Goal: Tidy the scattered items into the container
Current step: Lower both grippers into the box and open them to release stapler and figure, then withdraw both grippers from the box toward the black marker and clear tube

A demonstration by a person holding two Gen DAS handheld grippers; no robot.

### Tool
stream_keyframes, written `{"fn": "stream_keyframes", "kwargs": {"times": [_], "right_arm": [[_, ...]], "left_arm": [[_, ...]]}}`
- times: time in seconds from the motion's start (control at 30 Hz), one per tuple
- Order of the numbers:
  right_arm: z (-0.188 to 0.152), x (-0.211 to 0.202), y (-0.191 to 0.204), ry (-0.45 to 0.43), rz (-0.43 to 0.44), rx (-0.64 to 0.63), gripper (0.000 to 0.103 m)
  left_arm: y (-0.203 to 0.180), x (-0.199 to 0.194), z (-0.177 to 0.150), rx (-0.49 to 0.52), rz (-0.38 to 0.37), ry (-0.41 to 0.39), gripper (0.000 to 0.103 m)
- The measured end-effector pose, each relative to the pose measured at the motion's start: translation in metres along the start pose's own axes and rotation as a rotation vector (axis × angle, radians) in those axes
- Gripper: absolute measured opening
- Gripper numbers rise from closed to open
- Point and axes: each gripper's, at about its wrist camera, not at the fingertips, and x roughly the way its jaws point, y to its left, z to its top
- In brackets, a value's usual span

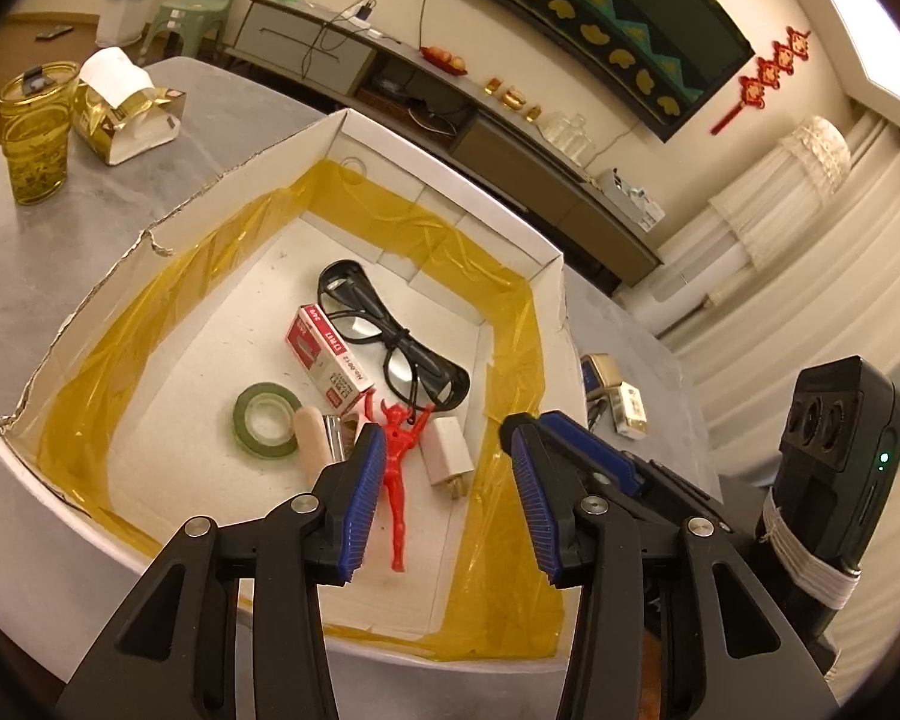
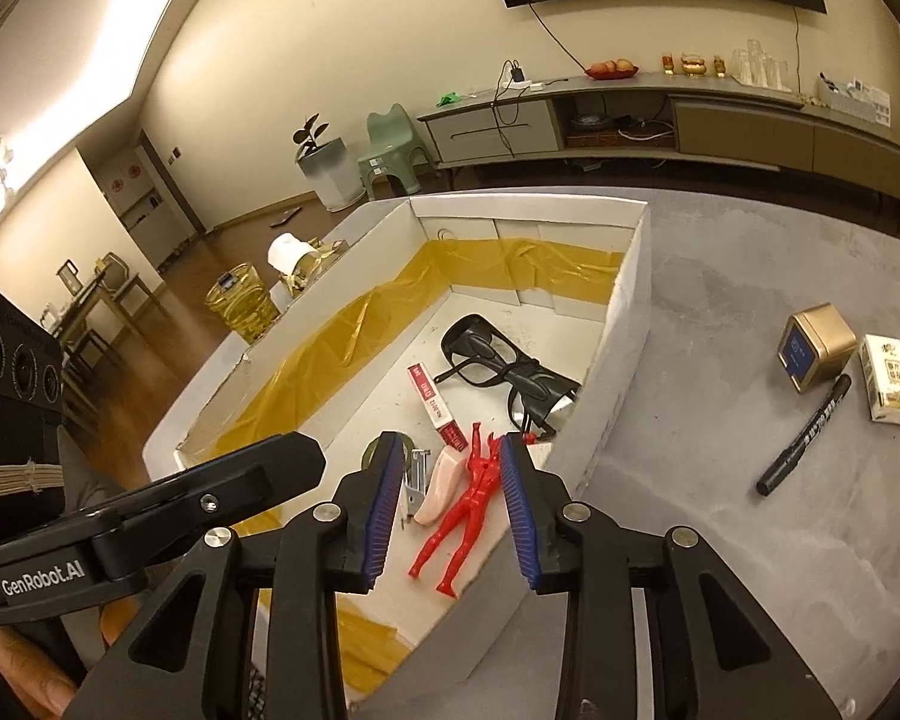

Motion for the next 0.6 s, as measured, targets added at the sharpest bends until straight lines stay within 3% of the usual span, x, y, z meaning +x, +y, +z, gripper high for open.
{"fn": "stream_keyframes", "kwargs": {"times": [0.2,0.3,0.47,0.6], "right_arm": [[-0.004,-0.023,-0.024,0.009,0.101,0.065,0.036],[-0.010,-0.034,-0.038,0.004,0.086,0.071,0.038],[-0.029,-0.047,-0.076,0.007,0.013,0.081,0.040],[-0.045,-0.048,-0.117,0.040,-0.053,0.136,0.040]], "left_arm": [[-0.023,-0.011,-0.005,0.067,-0.013,-0.029,0.046],[-0.037,-0.017,-0.008,0.110,-0.014,-0.055,0.046],[-0.079,-0.030,-0.022,0.271,0.017,-0.138,0.046],[-0.108,-0.023,-0.038,0.375,0.015,-0.127,0.046]]}}
